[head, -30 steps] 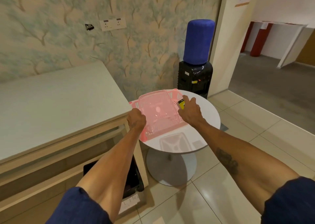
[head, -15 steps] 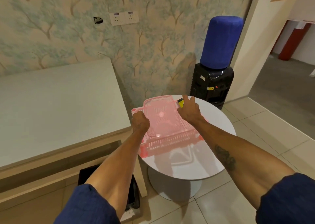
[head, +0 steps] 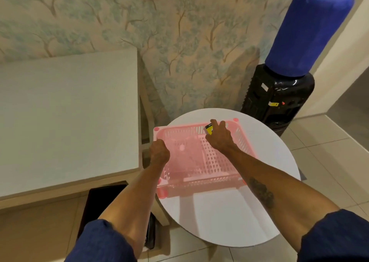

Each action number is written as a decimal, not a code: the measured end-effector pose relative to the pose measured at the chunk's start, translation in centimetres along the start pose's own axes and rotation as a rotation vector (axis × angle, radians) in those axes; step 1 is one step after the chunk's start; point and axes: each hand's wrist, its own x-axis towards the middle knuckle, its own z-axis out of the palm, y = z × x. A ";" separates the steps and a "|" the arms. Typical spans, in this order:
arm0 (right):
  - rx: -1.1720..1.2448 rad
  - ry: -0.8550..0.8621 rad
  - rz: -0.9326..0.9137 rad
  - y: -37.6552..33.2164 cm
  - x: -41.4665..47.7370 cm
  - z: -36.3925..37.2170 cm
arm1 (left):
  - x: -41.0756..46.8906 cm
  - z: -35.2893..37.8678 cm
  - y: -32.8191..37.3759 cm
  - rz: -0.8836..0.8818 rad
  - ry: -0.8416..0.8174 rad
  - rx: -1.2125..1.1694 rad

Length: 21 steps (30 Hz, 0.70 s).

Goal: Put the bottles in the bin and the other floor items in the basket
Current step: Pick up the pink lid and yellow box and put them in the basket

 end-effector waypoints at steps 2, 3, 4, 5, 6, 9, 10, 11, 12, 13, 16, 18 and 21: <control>-0.002 -0.037 0.003 0.7 1.2 0.9 | 0.7 0.9 -0.2 -0.014 -0.019 0.056; -0.007 -0.055 0.005 1.0 1.7 1.3 | 0.9 1.5 -0.2 -0.027 -0.026 0.072; -0.011 -0.072 0.006 1.4 2.2 1.8 | 1.1 2.0 -0.3 -0.046 -0.031 0.076; -0.014 -0.088 0.004 1.8 2.6 2.3 | 1.3 2.6 -0.3 -0.066 -0.031 0.075; -0.016 -0.102 0.000 2.1 3.0 2.8 | 1.3 3.2 -0.4 -0.081 -0.020 0.066; -0.037 -0.127 -0.021 2.8 3.9 4.2 | 1.5 4.5 -0.8 -0.093 -0.006 0.094; -0.054 -0.127 -0.031 2.9 4.2 4.6 | 1.6 4.8 -1.0 -0.095 -0.012 0.114; -0.068 -0.129 -0.040 3.0 4.5 5.0 | 1.8 5.0 -1.1 -0.097 -0.016 0.130; -0.079 -0.136 -0.049 3.0 4.7 5.4 | 1.9 5.2 -1.2 -0.097 -0.013 0.138; -0.089 -0.144 -0.061 3.1 5.0 5.7 | 2.1 5.4 -1.2 -0.094 -0.007 0.145; -0.128 -0.162 -0.087 3.3 5.8 6.6 | 2.5 5.8 -1.2 -0.061 0.013 0.172; -0.143 -0.168 -0.103 3.4 6.3 7.2 | 2.6 6.0 -1.2 -0.038 0.016 0.188; -0.157 -0.175 -0.115 3.5 7.3 7.9 | 2.7 6.1 -1.3 -0.001 0.014 0.214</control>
